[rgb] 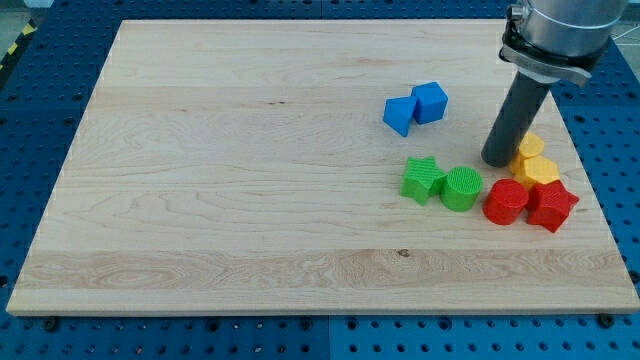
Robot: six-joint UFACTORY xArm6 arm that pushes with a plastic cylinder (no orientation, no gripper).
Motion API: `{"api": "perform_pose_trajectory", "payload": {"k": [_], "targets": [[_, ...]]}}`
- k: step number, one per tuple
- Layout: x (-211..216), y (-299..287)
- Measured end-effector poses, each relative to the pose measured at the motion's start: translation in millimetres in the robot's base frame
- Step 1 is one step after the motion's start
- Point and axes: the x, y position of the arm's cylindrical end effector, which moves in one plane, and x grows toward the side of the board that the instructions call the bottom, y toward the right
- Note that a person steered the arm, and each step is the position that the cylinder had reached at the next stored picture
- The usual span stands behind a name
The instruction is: Push the red star closer to the red circle
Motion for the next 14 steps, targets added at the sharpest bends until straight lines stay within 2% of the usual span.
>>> {"api": "perform_pose_trajectory", "payload": {"k": [4,6,8,9,10,11,12,14], "targets": [[103.1,-0.5],[103.0,15.4],[102.8,59.5],[73.6,74.8],[25.2,85.8],[19.6,77.7],[26.7,57.9],[67.7,23.5]]}}
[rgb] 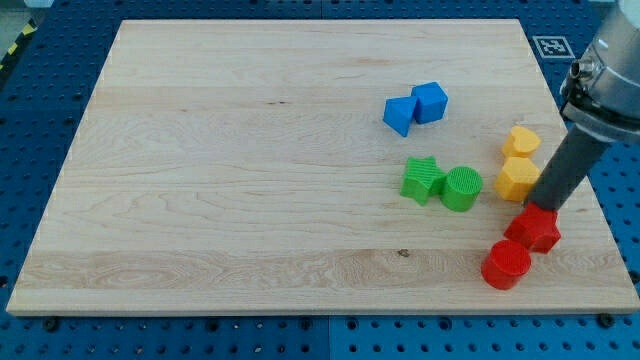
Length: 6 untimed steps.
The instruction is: Push the red star closer to the red circle
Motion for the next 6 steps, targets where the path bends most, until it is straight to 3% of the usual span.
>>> {"api": "perform_pose_trajectory", "payload": {"k": [2,6], "targets": [[10.0,-9.9],[20.2,31.5]]}}
